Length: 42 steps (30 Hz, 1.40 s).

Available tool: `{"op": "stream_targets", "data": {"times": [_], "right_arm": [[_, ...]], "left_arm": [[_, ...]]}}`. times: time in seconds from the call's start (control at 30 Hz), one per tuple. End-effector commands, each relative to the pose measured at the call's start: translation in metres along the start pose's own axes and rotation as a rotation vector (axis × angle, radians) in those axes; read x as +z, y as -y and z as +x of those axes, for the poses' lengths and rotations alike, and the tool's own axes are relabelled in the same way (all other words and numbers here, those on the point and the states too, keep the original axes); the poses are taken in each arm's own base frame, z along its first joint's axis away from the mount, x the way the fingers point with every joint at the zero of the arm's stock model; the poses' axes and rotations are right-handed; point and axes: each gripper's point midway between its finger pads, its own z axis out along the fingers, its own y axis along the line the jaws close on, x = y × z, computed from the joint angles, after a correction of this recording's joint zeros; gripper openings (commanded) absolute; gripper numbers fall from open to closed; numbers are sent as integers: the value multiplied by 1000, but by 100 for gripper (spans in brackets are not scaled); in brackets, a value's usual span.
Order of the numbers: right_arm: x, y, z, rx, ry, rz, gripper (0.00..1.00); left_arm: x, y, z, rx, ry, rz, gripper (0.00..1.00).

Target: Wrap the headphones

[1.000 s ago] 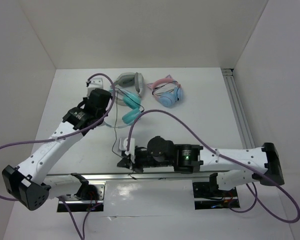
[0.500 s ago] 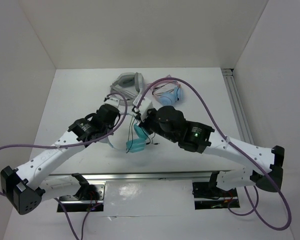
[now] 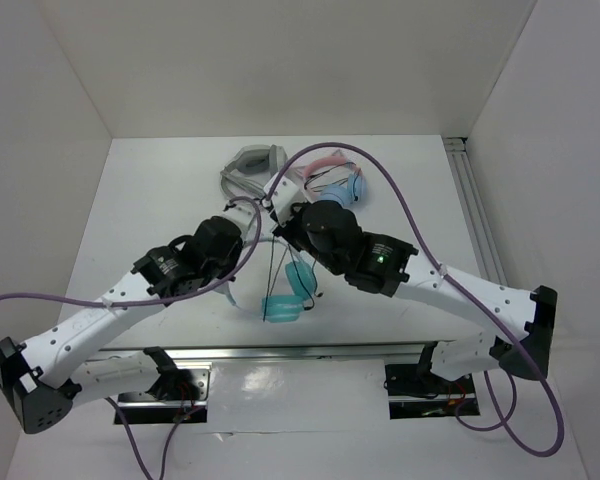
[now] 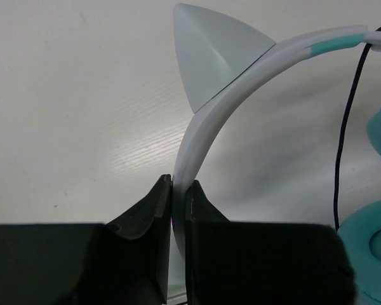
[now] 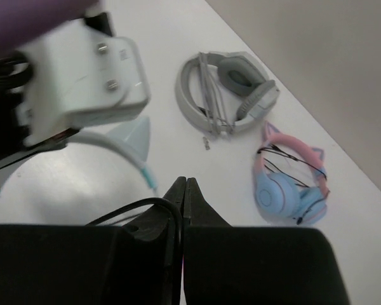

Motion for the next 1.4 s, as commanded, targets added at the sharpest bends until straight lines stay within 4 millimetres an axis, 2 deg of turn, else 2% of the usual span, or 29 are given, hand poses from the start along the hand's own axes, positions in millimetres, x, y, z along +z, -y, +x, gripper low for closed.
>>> {"op": "stream_targets", "data": {"times": [0.0, 0.1, 0.23, 0.3, 0.33, 0.5, 0.63, 0.73, 0.8, 0.83, 0.87, 0.9, 0.93, 1.0, 1.03, 1.07, 1.13, 1.2, 1.23, 1.27, 1.3, 1.37], "right_arm": [[3, 48, -8, 6, 27, 169, 0], [8, 65, 5, 11, 1, 212, 0], [18, 86, 23, 37, -22, 193, 0], [19, 85, 32, 50, -28, 165, 0], [18, 84, 28, 66, -7, 126, 0], [23, 61, 38, 61, -8, 3, 2], [26, 58, 44, 85, -10, -27, 3], [32, 56, 60, 125, -12, -62, 3], [35, 53, 62, 171, 20, -116, 7], [37, 47, 73, 188, 11, -147, 10], [37, 43, 75, 201, 19, -173, 15], [38, 38, 69, 233, 50, -200, 19], [39, 34, 75, 251, 49, -221, 24], [38, 22, 72, 288, 72, -278, 29], [40, 18, 68, 300, 104, -313, 29], [39, 11, 72, 314, 108, -342, 29], [40, 3, 64, 357, 163, -387, 29], [42, -6, 72, 402, 169, -414, 23], [42, -5, 65, 410, 207, -411, 20], [45, -7, 76, 427, 192, -420, 18], [44, -10, 76, 438, 200, -431, 18], [48, -17, 88, 460, 185, -469, 18]], "left_arm": [[-21, 38, -17, 52, 97, 187, 0], [-36, 59, -13, 106, 122, 276, 0], [-58, 63, -8, 131, 148, 331, 0], [-72, 68, -6, 139, 173, 380, 0], [-78, 65, -10, 133, 187, 384, 0], [-106, 55, -29, 95, 256, 402, 0], [-127, 56, -42, 82, 297, 451, 0], [-145, 50, -56, 48, 355, 467, 0], [-158, 49, -64, 15, 387, 490, 0], [-161, 46, -68, 9, 399, 483, 0], [-164, 44, -72, -14, 409, 477, 0], [-171, 43, -77, -41, 423, 486, 0], [-173, 40, -80, -47, 435, 480, 0], [-180, 39, -89, -87, 447, 481, 0], [-180, 39, -91, -87, 447, 481, 0], [-180, 40, -91, -96, 445, 483, 0], [-183, 36, -97, -116, 458, 465, 0], [-181, 32, -102, -148, 461, 435, 0], [-184, 28, -105, -167, 473, 421, 0], [-182, 24, -106, -182, 476, 400, 0], [-181, 15, -112, -214, 490, 348, 0], [-189, 2, -118, -273, 511, 306, 0]]}}
